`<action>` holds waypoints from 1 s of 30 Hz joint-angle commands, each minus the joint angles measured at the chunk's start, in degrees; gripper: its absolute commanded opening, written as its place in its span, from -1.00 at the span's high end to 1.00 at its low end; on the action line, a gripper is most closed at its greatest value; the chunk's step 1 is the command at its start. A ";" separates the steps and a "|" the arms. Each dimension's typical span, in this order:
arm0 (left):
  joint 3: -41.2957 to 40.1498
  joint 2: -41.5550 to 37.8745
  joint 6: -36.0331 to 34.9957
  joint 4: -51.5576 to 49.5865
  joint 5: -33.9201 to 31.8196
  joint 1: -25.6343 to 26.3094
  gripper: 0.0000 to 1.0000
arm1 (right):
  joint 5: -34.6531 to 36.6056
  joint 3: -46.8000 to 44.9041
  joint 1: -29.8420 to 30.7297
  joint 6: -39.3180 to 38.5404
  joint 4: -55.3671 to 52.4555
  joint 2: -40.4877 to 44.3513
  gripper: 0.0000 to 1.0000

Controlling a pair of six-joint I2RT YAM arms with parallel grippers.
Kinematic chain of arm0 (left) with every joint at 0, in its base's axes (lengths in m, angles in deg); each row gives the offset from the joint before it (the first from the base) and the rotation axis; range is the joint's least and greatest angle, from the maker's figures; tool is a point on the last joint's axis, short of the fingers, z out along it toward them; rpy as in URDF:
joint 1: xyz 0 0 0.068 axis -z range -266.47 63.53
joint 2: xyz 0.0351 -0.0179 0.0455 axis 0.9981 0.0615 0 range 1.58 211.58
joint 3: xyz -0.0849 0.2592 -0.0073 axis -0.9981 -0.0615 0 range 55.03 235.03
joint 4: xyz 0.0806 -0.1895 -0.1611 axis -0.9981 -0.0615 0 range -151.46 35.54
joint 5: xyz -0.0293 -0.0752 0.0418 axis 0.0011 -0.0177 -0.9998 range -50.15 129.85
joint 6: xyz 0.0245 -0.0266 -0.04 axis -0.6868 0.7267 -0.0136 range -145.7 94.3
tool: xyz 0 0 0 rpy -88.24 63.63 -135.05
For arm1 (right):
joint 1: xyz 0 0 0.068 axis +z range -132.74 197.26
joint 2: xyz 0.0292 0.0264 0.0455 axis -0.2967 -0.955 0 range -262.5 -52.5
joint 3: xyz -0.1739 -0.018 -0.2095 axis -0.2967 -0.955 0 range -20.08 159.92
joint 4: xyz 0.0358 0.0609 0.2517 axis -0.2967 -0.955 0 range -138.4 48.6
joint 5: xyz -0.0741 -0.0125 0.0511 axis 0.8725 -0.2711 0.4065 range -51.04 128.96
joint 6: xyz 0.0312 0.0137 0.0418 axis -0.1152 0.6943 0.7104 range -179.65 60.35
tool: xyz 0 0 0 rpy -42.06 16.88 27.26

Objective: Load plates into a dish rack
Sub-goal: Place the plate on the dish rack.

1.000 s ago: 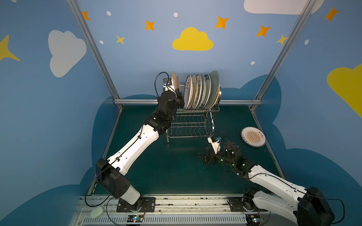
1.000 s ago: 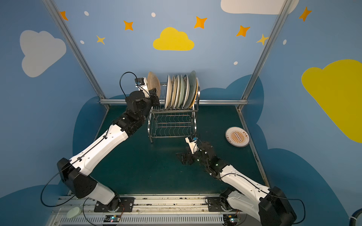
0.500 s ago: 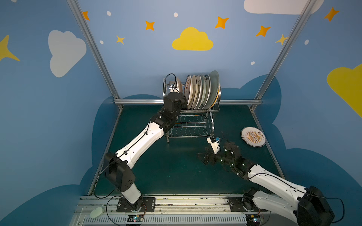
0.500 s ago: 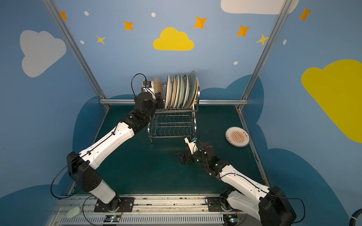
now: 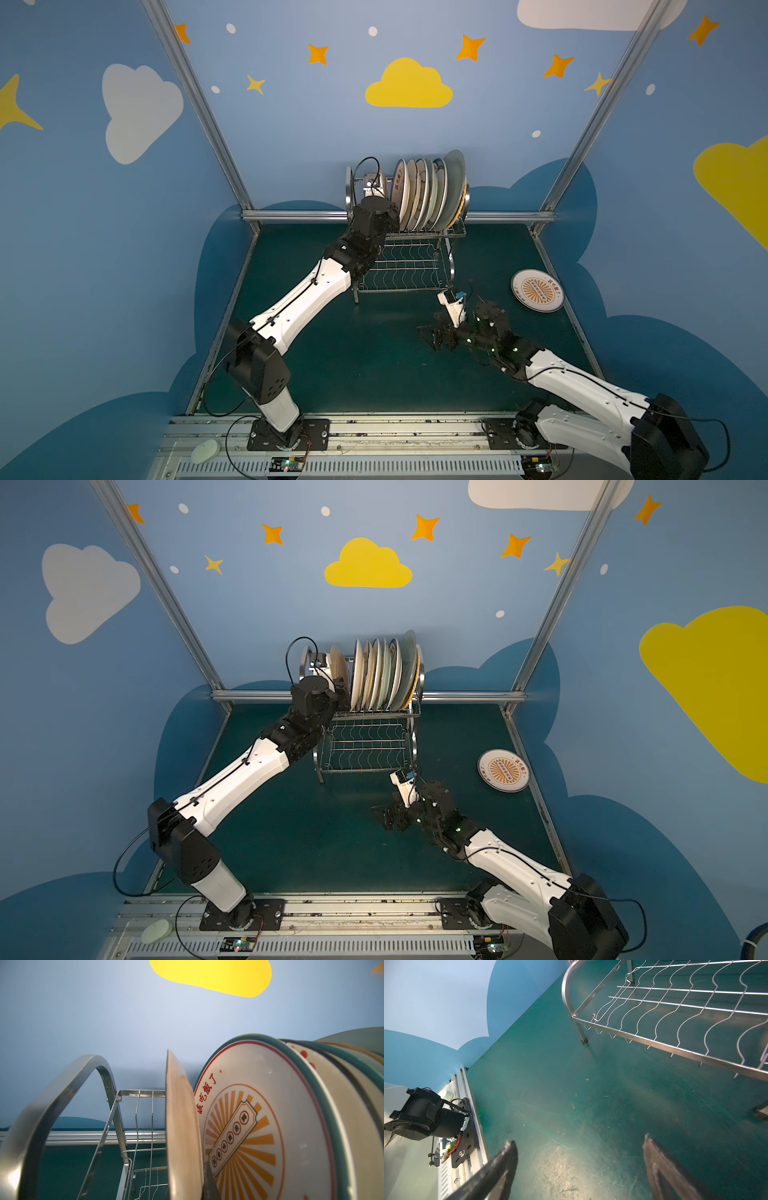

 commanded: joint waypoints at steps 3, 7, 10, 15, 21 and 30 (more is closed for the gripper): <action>1.65 0.29 -3.92 6.44 -2.81 2.18 0.77 | 0.61 1.90 0.53 -0.87 -0.76 -0.05 -0.84; 1.19 0.75 -4.79 6.99 -3.60 3.12 0.72 | 0.71 1.90 0.62 -1.04 -0.90 0.13 -0.85; 1.04 0.90 -4.16 6.86 -3.90 3.15 0.71 | 0.71 1.95 0.71 -0.99 -0.86 0.22 -0.85; 1.12 0.98 -3.62 6.72 -4.34 3.14 0.49 | 0.91 1.90 0.79 -1.05 -1.09 0.35 -0.85; 1.80 0.92 -3.44 6.51 -4.26 3.14 0.36 | 0.89 2.06 0.89 -1.14 -1.14 0.40 -0.85; 2.00 -2.21 -1.49 5.20 -3.84 2.81 0.27 | 1.07 1.99 0.87 -1.14 -1.27 0.47 -0.85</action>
